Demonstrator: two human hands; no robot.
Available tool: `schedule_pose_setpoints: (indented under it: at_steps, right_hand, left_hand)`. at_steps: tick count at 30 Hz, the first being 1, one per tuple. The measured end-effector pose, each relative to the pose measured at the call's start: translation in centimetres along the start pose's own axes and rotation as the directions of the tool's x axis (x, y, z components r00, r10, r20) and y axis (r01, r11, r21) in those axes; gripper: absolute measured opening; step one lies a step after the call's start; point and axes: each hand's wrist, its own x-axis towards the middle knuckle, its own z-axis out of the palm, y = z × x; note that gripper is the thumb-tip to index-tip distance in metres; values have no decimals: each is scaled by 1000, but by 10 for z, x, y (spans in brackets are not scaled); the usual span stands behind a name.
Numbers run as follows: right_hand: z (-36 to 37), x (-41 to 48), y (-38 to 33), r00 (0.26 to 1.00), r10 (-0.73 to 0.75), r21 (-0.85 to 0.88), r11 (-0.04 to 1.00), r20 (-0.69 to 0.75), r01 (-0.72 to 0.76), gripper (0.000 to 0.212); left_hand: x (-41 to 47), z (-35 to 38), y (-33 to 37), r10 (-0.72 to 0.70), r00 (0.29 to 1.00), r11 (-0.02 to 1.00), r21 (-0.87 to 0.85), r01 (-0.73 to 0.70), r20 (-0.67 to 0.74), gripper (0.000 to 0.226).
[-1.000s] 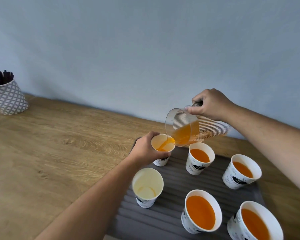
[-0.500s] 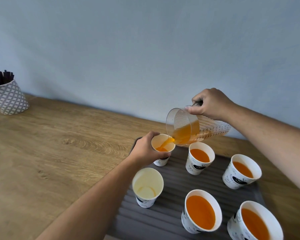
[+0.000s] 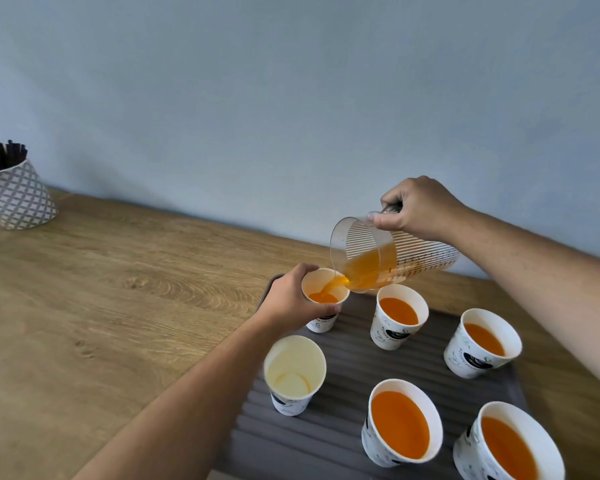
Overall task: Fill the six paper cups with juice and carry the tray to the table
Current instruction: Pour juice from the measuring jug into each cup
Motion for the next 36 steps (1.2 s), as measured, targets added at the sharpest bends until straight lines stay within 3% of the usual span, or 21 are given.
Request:
schedule_pose_setpoints:
  at_steps: [36]
  right_hand:
    - [1,1,-4,1000,-15,-30,999,12,16,52]
  left_hand:
    - [2,1,-2,-6,1000,1000,3,6,5,82]
